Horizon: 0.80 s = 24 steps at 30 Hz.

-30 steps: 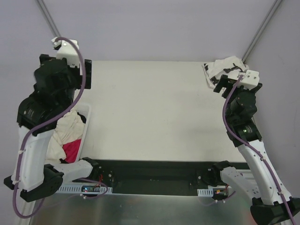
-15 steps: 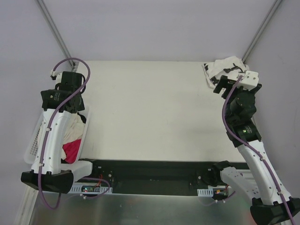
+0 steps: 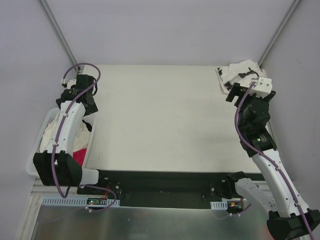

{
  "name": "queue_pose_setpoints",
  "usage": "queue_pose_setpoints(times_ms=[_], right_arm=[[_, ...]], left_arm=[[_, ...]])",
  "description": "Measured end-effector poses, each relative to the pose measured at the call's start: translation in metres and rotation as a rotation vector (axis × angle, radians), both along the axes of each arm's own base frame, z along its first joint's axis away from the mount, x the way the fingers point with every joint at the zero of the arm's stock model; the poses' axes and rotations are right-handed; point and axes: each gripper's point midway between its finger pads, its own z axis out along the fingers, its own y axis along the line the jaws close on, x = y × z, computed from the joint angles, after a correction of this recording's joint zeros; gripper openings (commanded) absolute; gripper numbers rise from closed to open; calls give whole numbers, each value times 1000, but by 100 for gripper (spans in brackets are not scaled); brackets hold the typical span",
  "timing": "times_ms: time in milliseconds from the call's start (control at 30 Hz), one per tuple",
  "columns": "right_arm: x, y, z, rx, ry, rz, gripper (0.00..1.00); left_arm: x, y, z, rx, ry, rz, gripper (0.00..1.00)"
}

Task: Fold and stack the t-shirts
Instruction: Grab crumpled tshirt from bin with the left arm

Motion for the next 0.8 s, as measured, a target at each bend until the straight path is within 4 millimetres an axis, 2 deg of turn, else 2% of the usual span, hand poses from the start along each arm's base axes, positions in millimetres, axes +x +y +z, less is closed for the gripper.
queue_pose_setpoints(times_ms=[167,400,667,800], right_arm=[[0,-2,-9,-6,17,-10,96],[0,-12,-14,-15,26,-49,96],[11,-13,-25,-29,62,-63,96],[14,-13,-30,-34,77,-66,96]], left_arm=[[23,15,-19,-24,-21,74,99],[34,46,-46,-29,-27,237,98],[51,50,-78,-31,13,297,98],[51,54,-89,-36,36,326,99]])
